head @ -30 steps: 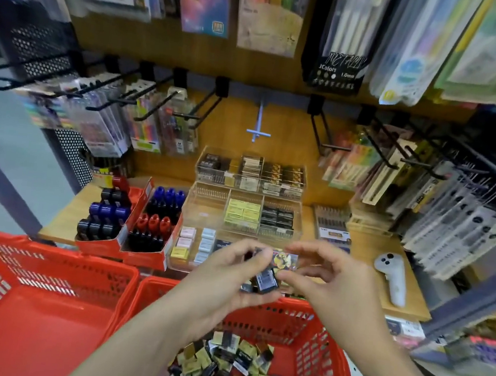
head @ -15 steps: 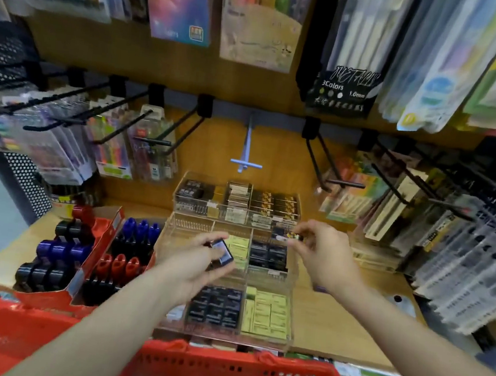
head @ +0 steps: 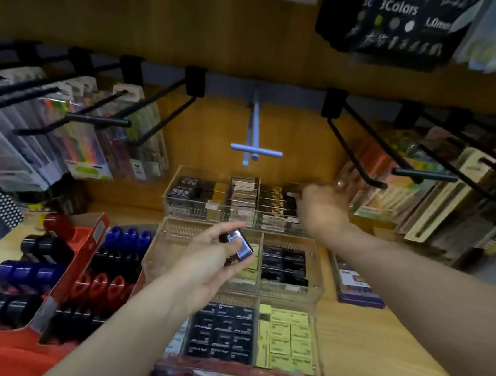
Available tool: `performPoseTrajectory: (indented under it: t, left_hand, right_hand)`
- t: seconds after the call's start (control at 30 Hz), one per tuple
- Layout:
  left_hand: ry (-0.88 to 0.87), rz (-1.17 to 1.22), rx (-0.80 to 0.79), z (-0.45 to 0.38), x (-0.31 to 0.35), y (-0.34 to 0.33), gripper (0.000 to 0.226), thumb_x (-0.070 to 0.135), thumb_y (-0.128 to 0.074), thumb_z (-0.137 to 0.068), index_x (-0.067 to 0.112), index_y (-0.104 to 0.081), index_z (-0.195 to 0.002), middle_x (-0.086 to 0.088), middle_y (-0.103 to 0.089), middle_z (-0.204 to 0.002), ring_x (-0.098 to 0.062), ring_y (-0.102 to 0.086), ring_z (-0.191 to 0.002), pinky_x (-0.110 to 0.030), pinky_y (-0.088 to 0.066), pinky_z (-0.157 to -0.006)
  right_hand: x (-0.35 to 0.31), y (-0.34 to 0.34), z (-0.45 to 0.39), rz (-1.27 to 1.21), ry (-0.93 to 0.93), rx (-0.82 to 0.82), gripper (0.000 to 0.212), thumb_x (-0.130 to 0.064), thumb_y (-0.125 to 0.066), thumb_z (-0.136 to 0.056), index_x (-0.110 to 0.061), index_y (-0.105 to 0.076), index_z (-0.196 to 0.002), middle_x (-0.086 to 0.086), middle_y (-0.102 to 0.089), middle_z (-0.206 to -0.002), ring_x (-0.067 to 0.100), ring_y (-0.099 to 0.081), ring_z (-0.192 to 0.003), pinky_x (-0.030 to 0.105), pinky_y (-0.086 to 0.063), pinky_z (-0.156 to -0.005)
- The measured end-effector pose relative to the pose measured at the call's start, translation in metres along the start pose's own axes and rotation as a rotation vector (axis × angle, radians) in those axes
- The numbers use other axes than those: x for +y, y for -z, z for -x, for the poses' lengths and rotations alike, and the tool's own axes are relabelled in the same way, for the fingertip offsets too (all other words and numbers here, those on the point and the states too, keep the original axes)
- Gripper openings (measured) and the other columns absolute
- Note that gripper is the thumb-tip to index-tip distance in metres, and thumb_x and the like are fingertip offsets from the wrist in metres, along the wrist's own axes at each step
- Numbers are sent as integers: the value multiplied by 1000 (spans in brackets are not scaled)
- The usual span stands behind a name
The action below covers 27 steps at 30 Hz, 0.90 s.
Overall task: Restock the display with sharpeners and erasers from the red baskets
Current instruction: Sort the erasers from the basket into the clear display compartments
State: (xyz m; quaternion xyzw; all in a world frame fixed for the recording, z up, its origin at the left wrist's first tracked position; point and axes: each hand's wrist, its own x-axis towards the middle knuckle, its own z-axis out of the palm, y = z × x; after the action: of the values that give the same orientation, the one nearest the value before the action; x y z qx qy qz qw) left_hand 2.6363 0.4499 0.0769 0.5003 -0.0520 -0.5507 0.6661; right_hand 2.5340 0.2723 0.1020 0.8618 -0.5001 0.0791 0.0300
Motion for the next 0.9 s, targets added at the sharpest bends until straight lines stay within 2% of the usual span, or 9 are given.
performPoseTrajectory:
  t: [0.1,0.2,0.4,0.53,0.63,0.67,0.73,0.83,0.9]
  left_hand:
    - [3,17,14,2,-5,-2,38,-10,-56,-91,19,-80,-91,-16,-45,-135,-31,-57,-112,-33,-60,-69]
    - [-4,33,11,2,-6,-8,35,-9,-57,-91,18,-80,-93,-17,-50,-132,-31,-59,-110,-34,-61,-70]
    - [-72,-66,63,1,3,-20,30,1,-63,-90,26,-80,-93,-7,-60,-118,-21,-63,-101,-32,-59,-71]
    - [-95,-53,153,-3,11,-35,28,3,-65,-88,28,-78,-90,-6,-65,-113,-16,-57,-83,-23,-48,-61]
    - [-55,-20,187,-4,18,-48,24,5,-66,-89,27,-74,-91,-7,-66,-105,-18,-57,-84,-21,-48,-52]
    - [-46,-4,186,-3,20,-51,22,6,-66,-89,26,-74,-91,-8,-66,-102,-19,-57,-85,-21,-49,-50]
    - [-44,40,177,-2,22,-56,21,5,-66,-89,25,-72,-95,-10,-66,-101,-20,-59,-85,-23,-50,-52]
    - [-43,138,150,3,23,-60,21,5,-63,-92,20,-66,-106,-12,-62,-100,-20,-60,-82,-26,-53,-55]
    - [-54,156,140,8,20,-61,14,8,-59,-95,18,-63,-104,-12,-62,-97,-19,-62,-79,-32,-56,-60]
  right_hand:
    - [-5,-8,19,-50,140,-119,58,-55,-19,-101,-20,-51,-134,7,-50,-142,28,-44,-133,51,-28,-110]
    - [-4,-15,25,-7,175,-159,77,-65,-8,-96,-17,-24,-154,0,-21,-162,19,-13,-150,51,-3,-119]
    - [17,-14,15,-45,166,-184,81,-69,-3,-94,-19,-23,-154,0,-20,-162,17,-12,-150,50,5,-120]
    - [23,-8,10,-141,176,-274,74,-64,-4,-97,-21,-18,-156,-4,-11,-164,15,-5,-151,49,9,-120]
    - [25,1,22,-264,285,-115,49,-38,-23,-106,-21,-29,-152,1,-23,-161,18,-22,-148,38,-2,-122]
    - [23,5,30,-379,315,-32,42,-28,-31,-106,-20,-40,-147,3,-37,-153,19,-35,-141,30,-14,-119]
    - [12,13,52,-705,236,13,30,-20,-44,-102,-21,-60,-128,-2,-62,-123,11,-60,-112,19,-41,-98]
    - [-6,21,89,-1192,-61,-92,9,-24,-66,-91,-20,-70,-98,1,-72,-88,11,-71,-75,27,-60,-67]
    - [-14,23,108,-1275,-125,-122,15,-32,-76,-82,-19,-71,-85,2,-73,-78,18,-72,-74,40,-62,-70]
